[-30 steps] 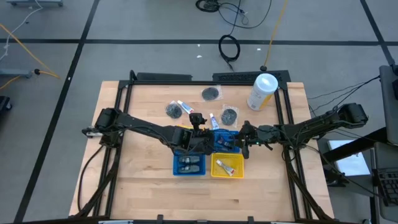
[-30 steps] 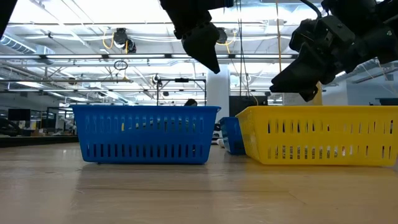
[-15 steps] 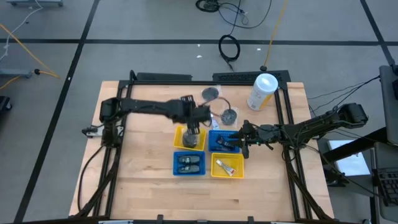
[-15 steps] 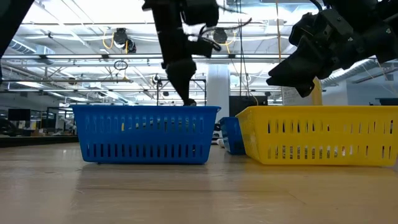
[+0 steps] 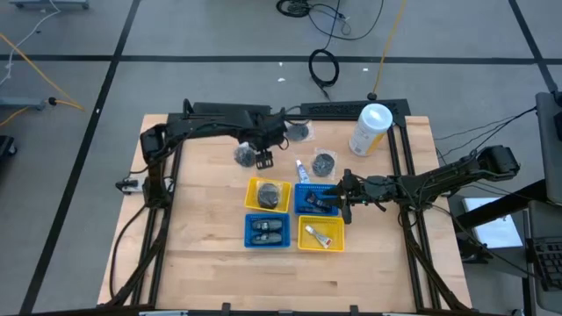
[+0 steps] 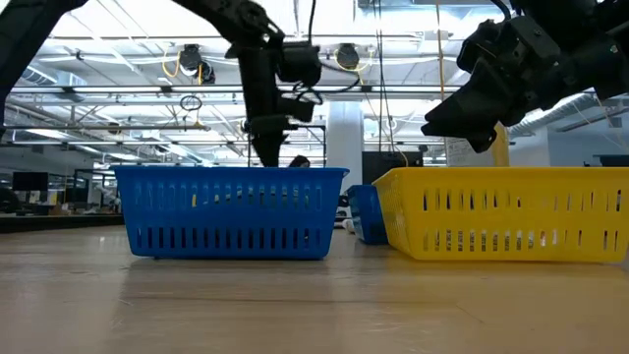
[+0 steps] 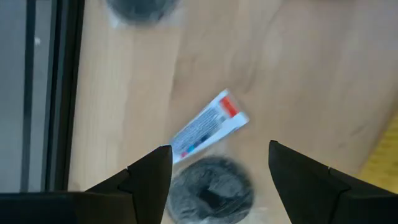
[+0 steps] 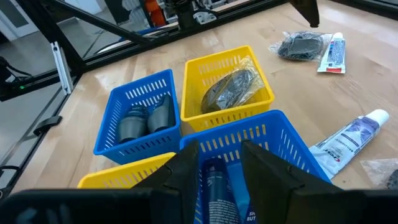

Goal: Pick & Place Travel size toiletries
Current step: Put the white toothpaste into the bottom yellow basket

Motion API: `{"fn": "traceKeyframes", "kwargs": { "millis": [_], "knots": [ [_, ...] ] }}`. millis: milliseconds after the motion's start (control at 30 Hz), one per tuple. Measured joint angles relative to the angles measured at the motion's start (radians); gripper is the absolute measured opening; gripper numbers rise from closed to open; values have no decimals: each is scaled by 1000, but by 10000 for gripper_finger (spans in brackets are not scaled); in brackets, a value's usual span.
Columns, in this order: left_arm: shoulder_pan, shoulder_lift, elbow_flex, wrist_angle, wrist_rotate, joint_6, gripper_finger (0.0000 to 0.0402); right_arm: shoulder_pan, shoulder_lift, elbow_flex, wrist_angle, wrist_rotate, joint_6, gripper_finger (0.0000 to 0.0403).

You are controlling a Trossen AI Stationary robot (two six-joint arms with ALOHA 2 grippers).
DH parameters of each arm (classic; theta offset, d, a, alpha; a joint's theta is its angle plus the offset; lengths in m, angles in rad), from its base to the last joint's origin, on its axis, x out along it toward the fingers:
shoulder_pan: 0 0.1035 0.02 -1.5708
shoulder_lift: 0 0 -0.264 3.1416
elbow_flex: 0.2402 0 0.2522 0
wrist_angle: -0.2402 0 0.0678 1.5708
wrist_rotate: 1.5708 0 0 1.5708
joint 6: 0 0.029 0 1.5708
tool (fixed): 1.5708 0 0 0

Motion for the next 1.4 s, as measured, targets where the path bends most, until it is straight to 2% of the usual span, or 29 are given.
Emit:
{"fn": "traceKeyframes", "kwargs": {
  "millis": [167,333,467,767,900,1167,1400],
  "knots": [
    [68,0,-56,9,16,5,257,0,0,0,0,0,-1,109],
    [108,0,-125,92,22,43,257,0,0,0,2,0,-19,111],
    [118,0,-175,189,22,93,257,0,0,0,4,0,-19,110],
    [123,1,-213,222,24,179,257,0,0,0,14,0,-19,110],
    [136,1,-253,275,56,210,257,0,0,0,15,0,-19,111],
    [168,1,-315,343,65,212,257,0,0,0,23,0,-19,110],
    [184,7,-330,341,121,185,257,0,0,0,31,1,-19,109]
  ]
}}
